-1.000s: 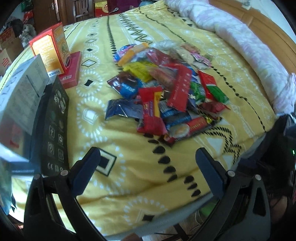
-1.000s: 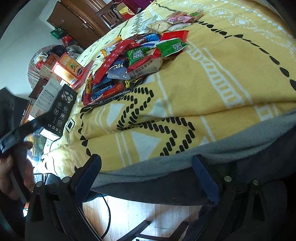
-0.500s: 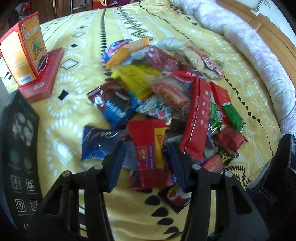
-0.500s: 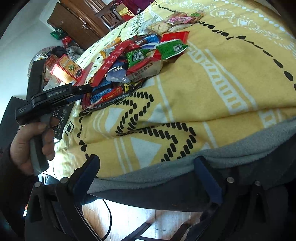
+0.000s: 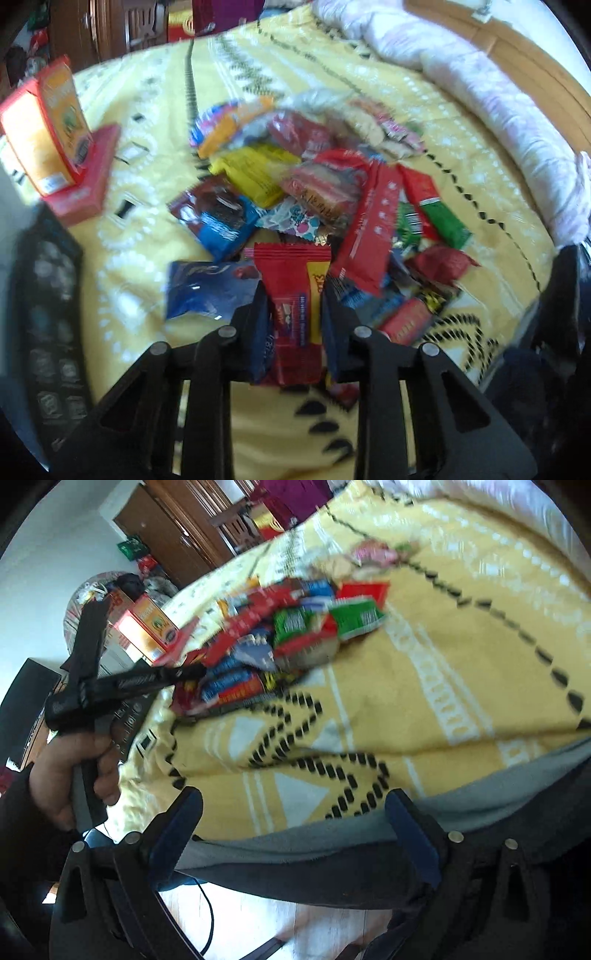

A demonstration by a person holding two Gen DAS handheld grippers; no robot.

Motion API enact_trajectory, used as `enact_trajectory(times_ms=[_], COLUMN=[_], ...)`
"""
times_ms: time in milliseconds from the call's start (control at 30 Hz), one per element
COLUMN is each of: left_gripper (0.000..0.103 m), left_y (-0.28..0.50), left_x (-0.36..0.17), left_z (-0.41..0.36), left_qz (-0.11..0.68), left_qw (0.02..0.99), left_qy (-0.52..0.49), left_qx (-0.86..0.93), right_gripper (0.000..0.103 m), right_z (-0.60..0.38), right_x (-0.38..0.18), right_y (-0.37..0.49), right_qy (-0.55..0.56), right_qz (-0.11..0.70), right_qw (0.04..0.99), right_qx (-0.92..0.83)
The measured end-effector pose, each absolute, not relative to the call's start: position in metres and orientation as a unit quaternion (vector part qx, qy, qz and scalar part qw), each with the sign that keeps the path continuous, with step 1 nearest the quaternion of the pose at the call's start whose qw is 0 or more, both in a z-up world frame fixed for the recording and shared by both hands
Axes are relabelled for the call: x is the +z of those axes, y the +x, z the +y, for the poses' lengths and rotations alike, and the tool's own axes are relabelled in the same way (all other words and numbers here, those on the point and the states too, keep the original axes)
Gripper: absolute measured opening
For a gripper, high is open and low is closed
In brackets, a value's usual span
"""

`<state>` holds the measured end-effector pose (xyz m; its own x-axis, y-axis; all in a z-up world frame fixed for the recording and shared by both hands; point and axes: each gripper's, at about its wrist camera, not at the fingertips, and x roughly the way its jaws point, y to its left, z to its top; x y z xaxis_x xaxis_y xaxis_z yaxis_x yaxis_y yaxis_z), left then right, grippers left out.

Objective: Organize snacks
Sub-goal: 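Grasp a red packet with the left tool while the right grasps another red packet, then carry both red packets to the glass bowl and open both tools over it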

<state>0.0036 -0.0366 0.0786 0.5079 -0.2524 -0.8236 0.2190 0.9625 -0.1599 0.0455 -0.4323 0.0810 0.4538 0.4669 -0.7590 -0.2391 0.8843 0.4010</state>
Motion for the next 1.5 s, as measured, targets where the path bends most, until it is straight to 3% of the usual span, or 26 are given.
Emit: enact_trajectory(times_ms=[233,600,700,733,933,1500], left_gripper=[0.027,0.027,0.027,0.027,0.027,0.027], left_y=[-0.018,-0.021,-0.021,-0.020,-0.024,-0.043], left_x=[0.109,0.101,0.100,0.099,0.098,0.155], left_z=[-0.008,0.003,0.002,0.001,0.001,0.008], left_qz=[0.452,0.464,0.464,0.465,0.464,0.401], left_qw=[0.879,0.870,0.869,0.868,0.868,0.898], left_qy=[-0.066,-0.095,-0.096,-0.096,-0.101,-0.091], left_qx=[-0.139,-0.140,-0.143,-0.144,-0.147,-0.158], right_gripper=[0.099,0.099,0.084,0.073,0.062,0.062], right_z=[-0.423,-0.385,-0.383,-0.385,-0.396,-0.402], right_x=[0.095,0.068,0.062,0.062,0.067,0.159], right_y=[0.089,0.172,0.180,0.180,0.164,0.128], right_qy=[0.104,0.063,0.047,0.042,0.042,0.061], right_qz=[0.468,0.493,0.500,0.497,0.491,0.406], right_qw=[0.852,0.847,0.847,0.850,0.853,0.886], right_qx=[0.211,0.185,0.174,0.170,0.173,0.215])
